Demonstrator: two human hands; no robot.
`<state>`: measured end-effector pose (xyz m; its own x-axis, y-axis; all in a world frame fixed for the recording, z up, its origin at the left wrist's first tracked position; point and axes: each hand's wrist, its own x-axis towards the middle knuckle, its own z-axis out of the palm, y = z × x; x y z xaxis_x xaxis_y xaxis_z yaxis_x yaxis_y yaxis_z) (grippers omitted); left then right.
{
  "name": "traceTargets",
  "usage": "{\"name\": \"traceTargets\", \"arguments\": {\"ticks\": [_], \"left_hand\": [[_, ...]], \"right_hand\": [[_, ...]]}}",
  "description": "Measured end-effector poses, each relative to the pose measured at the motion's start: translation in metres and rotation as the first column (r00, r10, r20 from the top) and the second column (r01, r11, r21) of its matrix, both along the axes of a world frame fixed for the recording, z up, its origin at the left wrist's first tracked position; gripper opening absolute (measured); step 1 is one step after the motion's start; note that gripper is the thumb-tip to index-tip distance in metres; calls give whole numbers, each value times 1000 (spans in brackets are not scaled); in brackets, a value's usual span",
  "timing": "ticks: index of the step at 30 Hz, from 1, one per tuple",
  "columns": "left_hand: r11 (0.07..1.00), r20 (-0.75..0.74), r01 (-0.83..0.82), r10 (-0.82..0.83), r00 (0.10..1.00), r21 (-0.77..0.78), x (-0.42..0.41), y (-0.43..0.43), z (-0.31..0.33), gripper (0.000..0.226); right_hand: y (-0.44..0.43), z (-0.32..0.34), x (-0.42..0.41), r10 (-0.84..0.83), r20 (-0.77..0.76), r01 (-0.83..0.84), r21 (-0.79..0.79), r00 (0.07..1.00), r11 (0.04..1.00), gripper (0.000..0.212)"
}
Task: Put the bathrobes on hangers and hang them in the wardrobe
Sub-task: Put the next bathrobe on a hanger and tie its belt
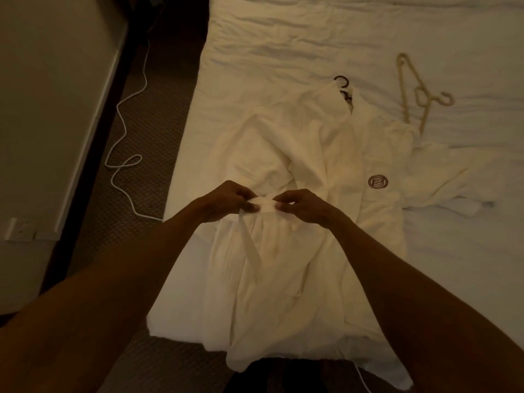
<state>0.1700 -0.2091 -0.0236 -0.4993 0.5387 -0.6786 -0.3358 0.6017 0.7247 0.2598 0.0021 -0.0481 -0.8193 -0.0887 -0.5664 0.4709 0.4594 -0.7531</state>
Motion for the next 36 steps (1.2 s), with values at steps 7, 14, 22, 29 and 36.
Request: {"name": "traceTargets", "arguments": {"ticks": [7, 14, 22, 29, 36], "left_hand": [[995, 125, -100, 96, 987, 26, 13, -10, -8, 28], [972, 355, -228, 194, 914, 55, 12, -38, 8, 35], [968, 224, -137, 89, 971, 209, -39, -40, 57, 21], [992, 103, 58, -70, 992, 110, -61, -28, 88, 27], [1000, -14, -27, 27, 1000, 4, -77, -40, 117, 21]], "right_hand": [[2, -15, -3, -1, -72, 14, 182, 997, 983, 20], [19, -5, 3, -222, -149, 266, 434, 963, 861, 10], [17, 11, -15, -266, -148, 293, 204, 953, 934, 20], [-23, 67, -45, -83, 33, 88, -193, 996, 977, 38], [0, 79, -40, -320, -36, 312, -144, 947, 939, 21]]}}
